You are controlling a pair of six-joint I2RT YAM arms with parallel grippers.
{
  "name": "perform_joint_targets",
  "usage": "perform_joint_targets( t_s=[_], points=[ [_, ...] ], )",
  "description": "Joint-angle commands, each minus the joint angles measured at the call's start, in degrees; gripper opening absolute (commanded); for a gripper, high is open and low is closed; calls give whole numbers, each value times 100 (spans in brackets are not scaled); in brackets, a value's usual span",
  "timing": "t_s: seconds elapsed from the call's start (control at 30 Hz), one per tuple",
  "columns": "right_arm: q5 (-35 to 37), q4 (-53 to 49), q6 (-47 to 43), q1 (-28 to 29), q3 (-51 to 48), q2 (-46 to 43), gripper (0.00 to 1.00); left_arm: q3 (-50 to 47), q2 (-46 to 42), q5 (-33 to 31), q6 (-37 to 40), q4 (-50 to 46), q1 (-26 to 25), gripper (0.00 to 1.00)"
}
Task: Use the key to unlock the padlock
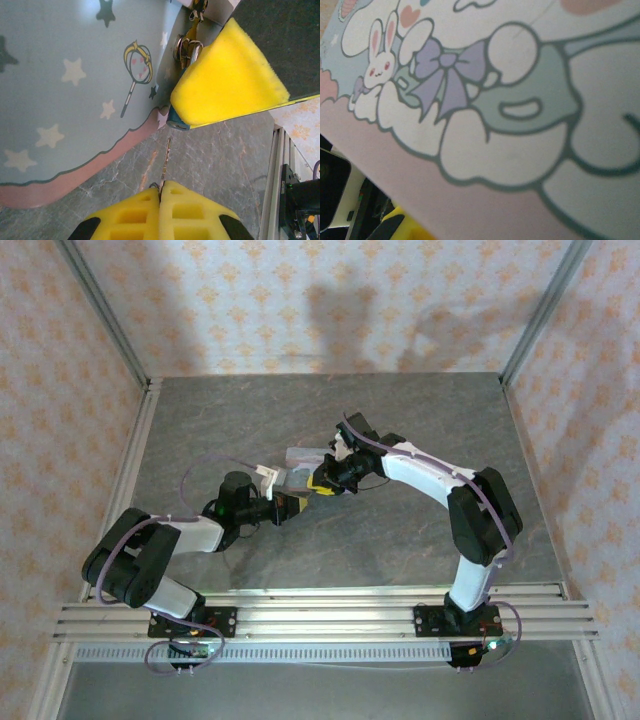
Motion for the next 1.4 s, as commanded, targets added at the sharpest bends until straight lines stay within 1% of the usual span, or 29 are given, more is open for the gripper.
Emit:
perform_joint_targets(
  t_s=[0.0,0.23,0.73,1.37],
  points=[
    [-107,157,-64,-38,-35,-227,0,84,-79,48,-81,275,-31,0],
    [-113,167,-64,-38,-47,-241,0,103,-195,4,-73,187,-31,0],
    [-161,262,19,-38,-117,-267,0,163,-90,13,-182,343,-30,0],
    [-116,325,112,-38,-164,-294,0,-85,-37,-57,-190,493,-39,0]
  ],
)
